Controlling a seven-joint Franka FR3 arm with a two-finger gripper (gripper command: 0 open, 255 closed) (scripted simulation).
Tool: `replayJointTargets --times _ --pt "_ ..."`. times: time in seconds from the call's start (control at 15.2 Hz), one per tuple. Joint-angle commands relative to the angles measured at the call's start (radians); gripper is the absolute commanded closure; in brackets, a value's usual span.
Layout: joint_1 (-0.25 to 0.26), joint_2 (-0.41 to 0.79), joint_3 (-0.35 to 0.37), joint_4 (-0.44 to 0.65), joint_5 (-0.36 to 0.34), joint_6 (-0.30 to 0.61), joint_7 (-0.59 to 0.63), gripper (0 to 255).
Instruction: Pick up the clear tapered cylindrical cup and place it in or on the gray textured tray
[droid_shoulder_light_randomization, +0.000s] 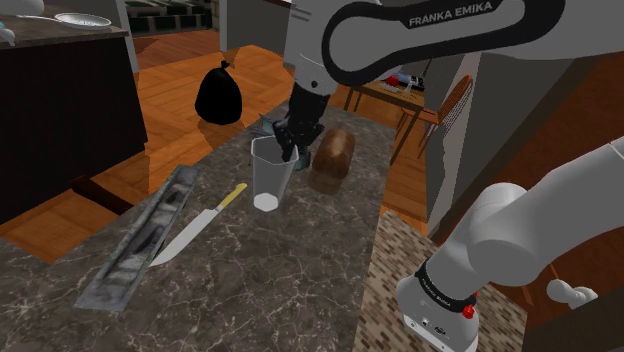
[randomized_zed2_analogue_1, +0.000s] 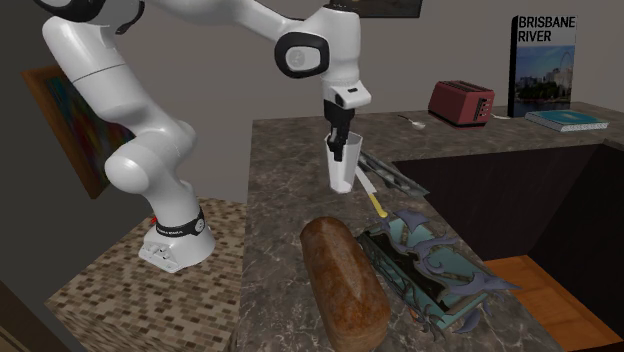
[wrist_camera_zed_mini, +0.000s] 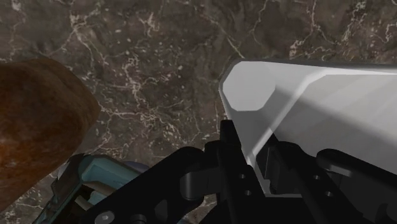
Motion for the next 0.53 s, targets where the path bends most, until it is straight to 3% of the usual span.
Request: replayJointTargets --times 0.0,0.46 --pt "0.000 -0.009 -0.001 0.022 -0.002 -0.031 0.004 255" --pt "-0.003 -0.032 -0.008 0.097 -0.010 -0.128 0.015 255"
